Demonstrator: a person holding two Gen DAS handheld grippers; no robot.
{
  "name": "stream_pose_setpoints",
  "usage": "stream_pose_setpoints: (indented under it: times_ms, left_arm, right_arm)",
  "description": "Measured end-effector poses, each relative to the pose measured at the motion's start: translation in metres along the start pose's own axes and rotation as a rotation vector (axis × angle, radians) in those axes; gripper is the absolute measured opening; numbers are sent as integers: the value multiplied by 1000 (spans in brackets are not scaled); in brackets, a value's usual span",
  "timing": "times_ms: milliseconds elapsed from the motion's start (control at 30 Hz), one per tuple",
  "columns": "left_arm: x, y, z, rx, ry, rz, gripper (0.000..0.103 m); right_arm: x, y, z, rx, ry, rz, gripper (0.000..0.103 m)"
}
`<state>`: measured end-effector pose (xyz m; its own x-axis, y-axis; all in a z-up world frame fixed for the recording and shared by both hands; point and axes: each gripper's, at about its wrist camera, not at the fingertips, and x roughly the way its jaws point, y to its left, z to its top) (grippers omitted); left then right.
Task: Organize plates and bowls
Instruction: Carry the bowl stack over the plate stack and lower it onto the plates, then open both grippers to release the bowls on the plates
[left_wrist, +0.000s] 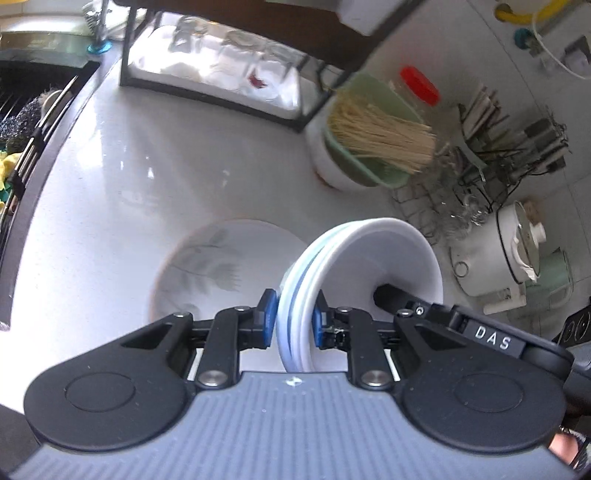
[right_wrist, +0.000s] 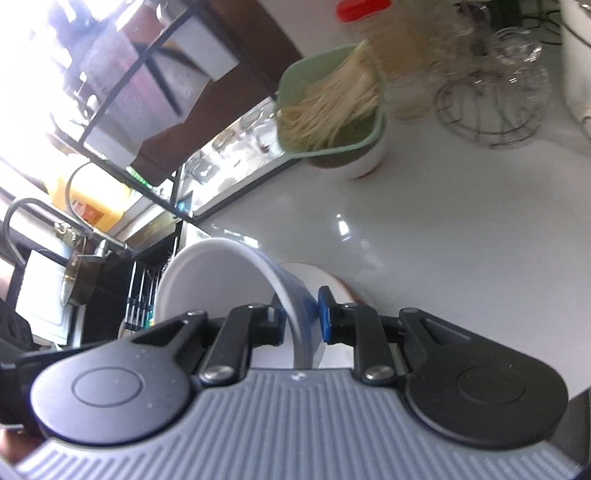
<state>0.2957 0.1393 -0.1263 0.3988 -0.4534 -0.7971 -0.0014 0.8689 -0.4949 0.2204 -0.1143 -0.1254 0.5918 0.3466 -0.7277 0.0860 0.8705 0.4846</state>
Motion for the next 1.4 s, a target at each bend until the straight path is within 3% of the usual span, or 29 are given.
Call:
stream_pose_setpoints:
  times_ms: [333, 500, 733, 767, 867, 933, 1000, 1300, 1400]
  left_arm:
    - [35, 47, 3, 32, 53, 21, 22]
    - [57, 55, 1, 46, 92, 36, 22]
    - [56, 55, 4, 74, 72, 14, 22]
    - [54, 54, 5, 78, 65, 18, 22]
    - [43, 48, 6, 90, 42, 36, 36]
    - [32, 45, 5, 93, 11, 45, 39]
    - [23, 38, 5, 109, -2, 62, 39]
    - [-43, 4, -13, 128, -133, 134, 39]
    - [-68, -12, -24, 115, -175, 123, 39]
  right_arm:
    - [54, 12, -26, 1, 53, -71, 21]
    - [64, 5, -37, 25, 45, -103, 21]
    - [65, 6, -42, 12, 8, -126, 22]
    - [63, 8, -42, -2, -2, -130, 23]
    - [55, 13, -40, -49, -26, -142, 23]
    - [47, 14, -37, -66, -44, -148, 32]
    - [38, 15, -34, -78, -65, -134, 49]
    - [-9, 25, -25, -158, -117, -81, 49]
    - [-35, 30, -24, -195, -145, -54, 49]
